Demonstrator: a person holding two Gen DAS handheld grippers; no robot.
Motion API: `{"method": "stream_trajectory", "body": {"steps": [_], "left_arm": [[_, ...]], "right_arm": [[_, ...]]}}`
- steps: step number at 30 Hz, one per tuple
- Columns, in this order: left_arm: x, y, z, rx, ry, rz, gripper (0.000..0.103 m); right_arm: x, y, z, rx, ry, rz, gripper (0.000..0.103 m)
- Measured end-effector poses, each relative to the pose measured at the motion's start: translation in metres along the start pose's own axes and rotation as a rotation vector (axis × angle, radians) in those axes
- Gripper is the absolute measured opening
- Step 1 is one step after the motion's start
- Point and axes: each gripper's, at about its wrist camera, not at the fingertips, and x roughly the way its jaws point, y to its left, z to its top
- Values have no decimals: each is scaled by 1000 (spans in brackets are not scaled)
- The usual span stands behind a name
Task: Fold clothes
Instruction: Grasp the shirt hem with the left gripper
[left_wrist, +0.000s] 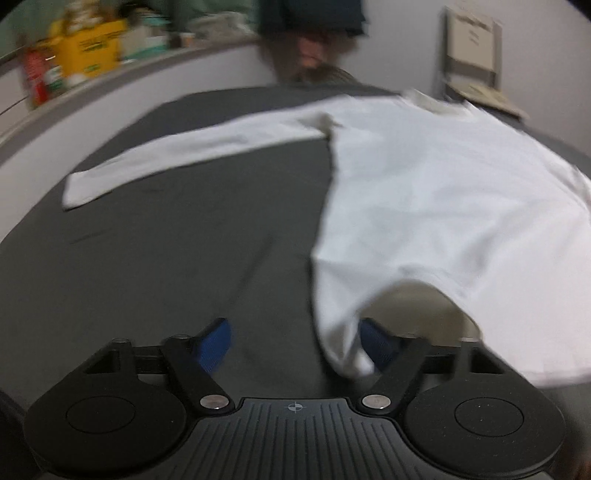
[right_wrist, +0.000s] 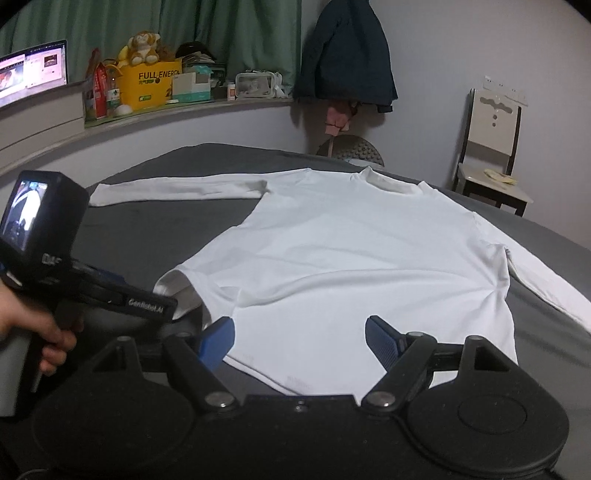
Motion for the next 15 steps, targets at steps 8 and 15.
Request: {"method": "stream_trajectory", "body": {"steps": [8, 15], "left_arm": [[1, -15, -14, 20, -56, -72, 34], [-30, 9, 14, 113, -162, -44, 3]], "right_arm": [[-30, 25, 12, -108, -39, -77, 78], [-11, 15, 11, -140, 66, -141, 78]]}}
